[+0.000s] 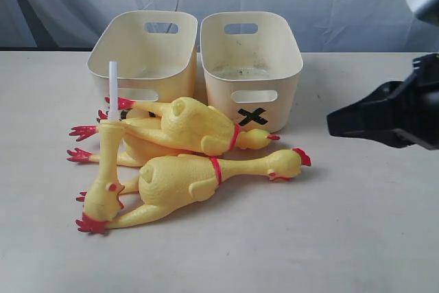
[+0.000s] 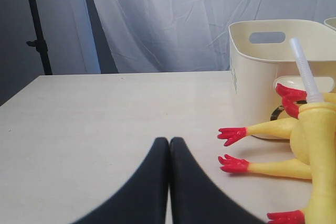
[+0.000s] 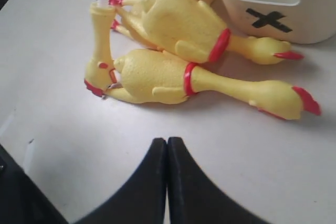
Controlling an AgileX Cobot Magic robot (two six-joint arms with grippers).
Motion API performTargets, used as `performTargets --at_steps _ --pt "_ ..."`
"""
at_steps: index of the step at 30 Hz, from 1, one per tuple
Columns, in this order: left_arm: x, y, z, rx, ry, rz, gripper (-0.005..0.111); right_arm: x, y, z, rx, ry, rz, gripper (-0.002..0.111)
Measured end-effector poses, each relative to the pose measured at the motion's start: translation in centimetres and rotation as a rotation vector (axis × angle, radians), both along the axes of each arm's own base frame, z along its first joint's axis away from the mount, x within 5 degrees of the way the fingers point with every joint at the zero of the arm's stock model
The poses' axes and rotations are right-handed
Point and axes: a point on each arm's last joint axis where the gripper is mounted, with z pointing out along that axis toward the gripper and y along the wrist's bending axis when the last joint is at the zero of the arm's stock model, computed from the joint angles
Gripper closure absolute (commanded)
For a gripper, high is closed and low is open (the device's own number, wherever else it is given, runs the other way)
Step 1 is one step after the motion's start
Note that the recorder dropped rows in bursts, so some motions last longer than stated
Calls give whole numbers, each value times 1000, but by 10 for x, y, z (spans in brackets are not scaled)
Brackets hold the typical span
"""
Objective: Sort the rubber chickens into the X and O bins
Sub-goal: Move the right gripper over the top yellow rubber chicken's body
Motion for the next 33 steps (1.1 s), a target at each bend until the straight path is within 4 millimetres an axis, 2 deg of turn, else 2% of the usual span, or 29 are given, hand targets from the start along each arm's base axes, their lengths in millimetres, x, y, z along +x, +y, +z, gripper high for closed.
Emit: performTargets --at_steps 5,13,21,24,29,31,33 --pt "0 0 0 0 0 0 107 14 28 -3 -7 18 110 109" --pt "0 0 0 0 0 0 107 36 64 -26 -2 7 82 109" --pt "0 0 0 0 0 0 107 35 102 -49 -161 -220 301 109" --pt "0 0 0 0 0 0 107 33 114 -53 -217 -329 359 96" --pt "0 0 0 0 0 0 107 34 129 -57 -296 -491 365 49" --pt "0 0 0 0 0 0 107 38 133 -60 -324 -537 328 44" --pt "0 0 0 0 0 0 107 43 137 -63 -349 -570 285 47"
